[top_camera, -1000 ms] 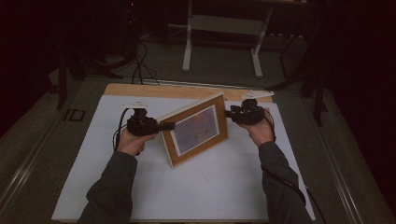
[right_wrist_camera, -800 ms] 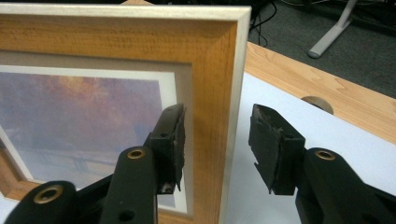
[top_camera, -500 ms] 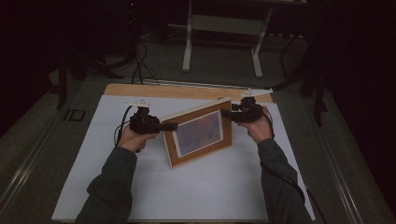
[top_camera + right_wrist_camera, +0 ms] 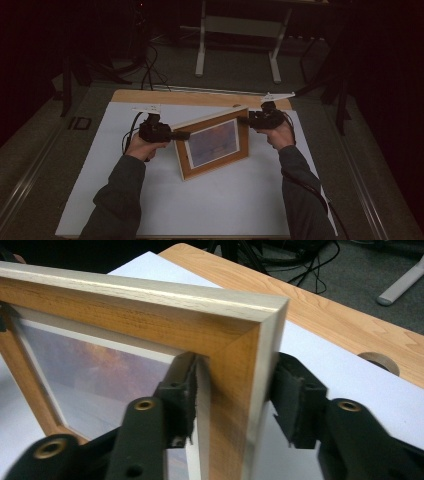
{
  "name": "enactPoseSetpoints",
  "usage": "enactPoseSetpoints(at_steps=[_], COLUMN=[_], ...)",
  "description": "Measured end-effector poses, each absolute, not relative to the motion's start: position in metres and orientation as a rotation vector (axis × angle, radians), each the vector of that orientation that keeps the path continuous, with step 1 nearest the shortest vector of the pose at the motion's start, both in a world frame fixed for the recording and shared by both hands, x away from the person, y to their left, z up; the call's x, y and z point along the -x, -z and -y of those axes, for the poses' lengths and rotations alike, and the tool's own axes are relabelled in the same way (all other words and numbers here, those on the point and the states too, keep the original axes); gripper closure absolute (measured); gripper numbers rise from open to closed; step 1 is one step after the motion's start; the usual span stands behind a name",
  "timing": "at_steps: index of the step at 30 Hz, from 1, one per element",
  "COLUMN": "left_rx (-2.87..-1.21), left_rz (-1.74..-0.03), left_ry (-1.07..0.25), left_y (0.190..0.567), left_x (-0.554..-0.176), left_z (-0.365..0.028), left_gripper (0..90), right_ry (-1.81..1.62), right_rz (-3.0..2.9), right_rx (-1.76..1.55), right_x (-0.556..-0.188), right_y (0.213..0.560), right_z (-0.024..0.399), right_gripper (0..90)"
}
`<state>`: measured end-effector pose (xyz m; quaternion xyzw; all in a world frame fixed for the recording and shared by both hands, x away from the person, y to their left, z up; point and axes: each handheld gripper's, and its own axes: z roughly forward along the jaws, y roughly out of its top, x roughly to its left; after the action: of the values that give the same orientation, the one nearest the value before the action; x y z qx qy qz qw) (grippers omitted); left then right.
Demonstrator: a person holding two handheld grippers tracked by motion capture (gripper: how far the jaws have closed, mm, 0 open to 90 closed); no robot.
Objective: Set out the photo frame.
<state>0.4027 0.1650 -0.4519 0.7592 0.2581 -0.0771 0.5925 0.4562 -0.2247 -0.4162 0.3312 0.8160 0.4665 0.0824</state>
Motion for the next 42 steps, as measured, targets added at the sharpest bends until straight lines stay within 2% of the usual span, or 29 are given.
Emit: enactPoseSetpoints(at_steps=[3,7,9,16,17,20,24,30,36,42], left_rx=[-1.761,-1.763,-1.764,-1.785,-1.785,-1.766,-1.738,-1.708,-1.695,-1.692], left_rz=[-0.608,-0.643,-0.655,-0.796,-0.796,-0.887,-0.949,-0.992,-0.996,-1.020], left_ry=[0.175,0.140,0.121,-0.091,-0.091,-0.211,-0.281,-0.290,-0.243,-0.265], left_y=[0.452,0.449,0.448,0.440,0.440,0.441,0.442,0.443,0.444,0.443], left_x=[-0.402,-0.399,-0.398,-0.375,-0.375,-0.362,-0.351,-0.341,-0.344,-0.347], left_z=[-0.165,-0.163,-0.162,-0.151,-0.151,-0.149,-0.149,-0.151,-0.154,-0.153], left_gripper=[74.4,74.0,70.4,62.0,59.4,59.2,59.4,66.9,69.0,68.2], right_ry=[-1.373,-1.337,-1.333,-1.336,-1.336,-1.341,-1.342,-1.324,-1.324,-1.295], right_rz=[-2.442,-2.449,-2.447,-2.432,-2.432,-2.420,-2.409,-2.397,-2.388,-2.387], right_rx=[-0.981,-0.972,-0.970,-0.973,-0.973,-0.982,-0.990,-1.011,-1.038,-1.069], right_x=[-0.456,-0.456,-0.455,-0.453,-0.453,-0.452,-0.451,-0.448,-0.446,-0.442], right_y=[0.415,0.413,0.412,0.413,0.413,0.414,0.415,0.414,0.416,0.417], right_z=[0.227,0.225,0.225,0.225,0.225,0.225,0.225,0.223,0.224,0.223], right_gripper=[61.3,61.3,61.3,61.4,61.4,61.4,61.3,61.3,61.2,61.2])
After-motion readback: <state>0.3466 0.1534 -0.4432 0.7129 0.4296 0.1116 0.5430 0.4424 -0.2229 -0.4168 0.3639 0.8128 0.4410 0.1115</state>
